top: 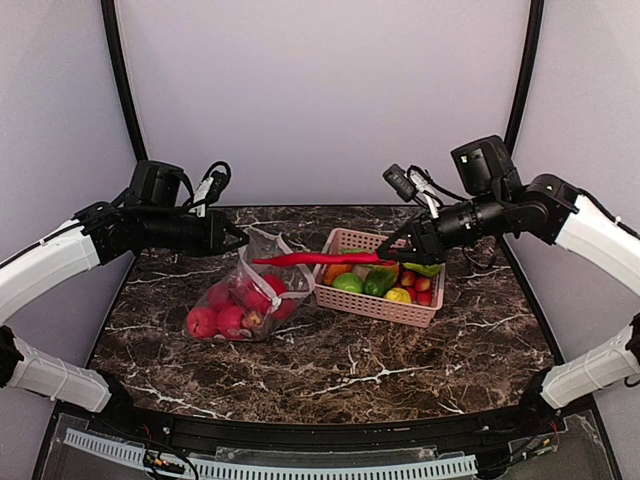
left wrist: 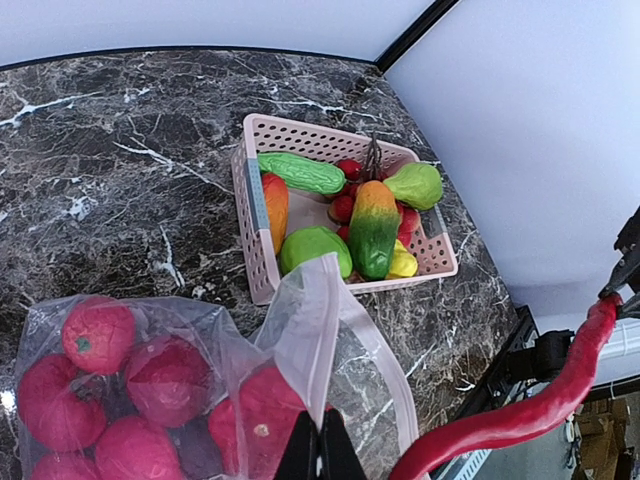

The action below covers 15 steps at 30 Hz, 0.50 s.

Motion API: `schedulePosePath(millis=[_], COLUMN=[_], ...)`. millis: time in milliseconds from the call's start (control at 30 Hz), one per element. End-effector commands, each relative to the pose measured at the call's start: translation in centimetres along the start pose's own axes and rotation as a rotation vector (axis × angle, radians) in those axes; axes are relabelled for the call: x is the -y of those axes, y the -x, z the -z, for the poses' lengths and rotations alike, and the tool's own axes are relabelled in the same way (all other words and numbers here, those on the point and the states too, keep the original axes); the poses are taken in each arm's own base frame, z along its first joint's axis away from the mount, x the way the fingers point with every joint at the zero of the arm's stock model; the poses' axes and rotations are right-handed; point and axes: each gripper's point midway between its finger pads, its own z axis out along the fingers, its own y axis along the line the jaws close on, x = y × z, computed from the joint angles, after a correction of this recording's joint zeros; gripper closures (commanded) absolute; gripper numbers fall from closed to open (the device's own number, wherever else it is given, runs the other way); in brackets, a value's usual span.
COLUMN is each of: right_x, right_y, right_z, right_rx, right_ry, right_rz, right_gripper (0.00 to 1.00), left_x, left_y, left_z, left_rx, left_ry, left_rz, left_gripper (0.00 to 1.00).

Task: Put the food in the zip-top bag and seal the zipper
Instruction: Place the fake vegetable in the zipper food storage bag.

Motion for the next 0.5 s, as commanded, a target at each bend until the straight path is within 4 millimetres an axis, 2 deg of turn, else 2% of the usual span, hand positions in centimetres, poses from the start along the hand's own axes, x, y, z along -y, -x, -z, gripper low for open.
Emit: schedulePosePath(millis=[0,267,467], right_x=[0.7,1.1,-0.7], right_y=[0.3,2.4,4.8], right_z=[-1.1,-5.2,-10.0], right_rx=[-0.019,-0.057,-0.072], right_ry=[-0.034,-0.067,-0.088], right_rz=[-0.04,-0.054,-0.033], right_gripper=[0.84,0.84,0.83], left_x=[1.6,3.1,3.4], left_y=[1.1,0.6,0.2], left_z=[0.7,1.0,0.8], left_rx=[0.034,0.002,-0.02], left_ry=[-0.074,-0.151,-0.171], left_rz=[-0.034,-0.062,-0.066], left_gripper=[0.99,0.99,0.99])
